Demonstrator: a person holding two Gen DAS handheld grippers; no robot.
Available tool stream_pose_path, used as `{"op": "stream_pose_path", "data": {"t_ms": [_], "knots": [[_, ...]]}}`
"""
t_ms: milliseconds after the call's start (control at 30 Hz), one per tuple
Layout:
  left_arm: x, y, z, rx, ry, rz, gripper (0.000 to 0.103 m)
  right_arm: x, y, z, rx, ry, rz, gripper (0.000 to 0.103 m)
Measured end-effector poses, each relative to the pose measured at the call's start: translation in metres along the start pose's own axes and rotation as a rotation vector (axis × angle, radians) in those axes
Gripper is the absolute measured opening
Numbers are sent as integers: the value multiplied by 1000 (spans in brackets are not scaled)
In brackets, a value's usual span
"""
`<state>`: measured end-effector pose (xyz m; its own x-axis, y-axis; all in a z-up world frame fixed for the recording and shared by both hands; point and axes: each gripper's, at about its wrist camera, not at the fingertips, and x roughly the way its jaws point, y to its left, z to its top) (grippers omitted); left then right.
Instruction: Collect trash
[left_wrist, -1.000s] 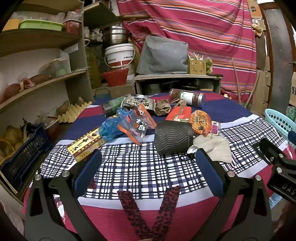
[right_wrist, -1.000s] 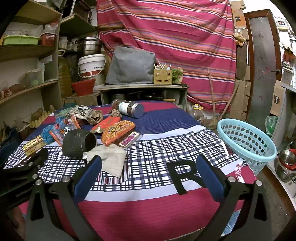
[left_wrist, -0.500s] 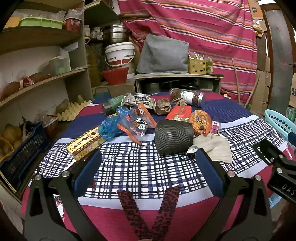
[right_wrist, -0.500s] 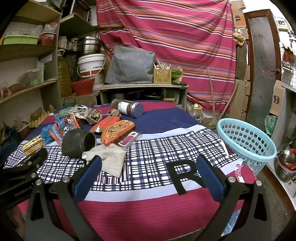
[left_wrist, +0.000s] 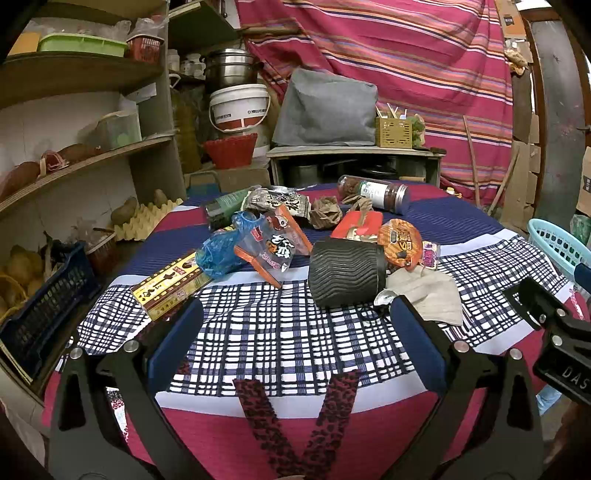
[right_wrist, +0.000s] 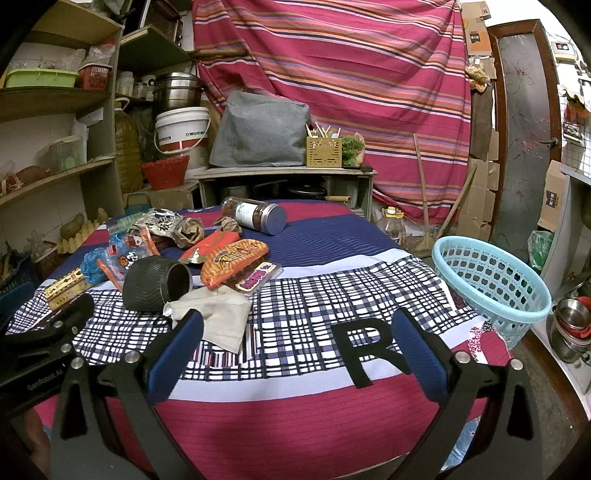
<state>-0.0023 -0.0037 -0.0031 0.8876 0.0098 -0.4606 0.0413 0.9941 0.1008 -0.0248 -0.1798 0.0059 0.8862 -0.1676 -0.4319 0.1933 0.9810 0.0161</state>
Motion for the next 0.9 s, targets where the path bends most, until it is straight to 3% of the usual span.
{"op": "stream_pose_path", "data": {"t_ms": [600, 900], "knots": [[1, 3, 1, -28, 12, -13, 98, 0, -1, 1, 8, -3, -2, 99], [9, 1, 5, -36, 25, -17, 98, 1, -21, 7, -3, -32, -19, 99]]}}
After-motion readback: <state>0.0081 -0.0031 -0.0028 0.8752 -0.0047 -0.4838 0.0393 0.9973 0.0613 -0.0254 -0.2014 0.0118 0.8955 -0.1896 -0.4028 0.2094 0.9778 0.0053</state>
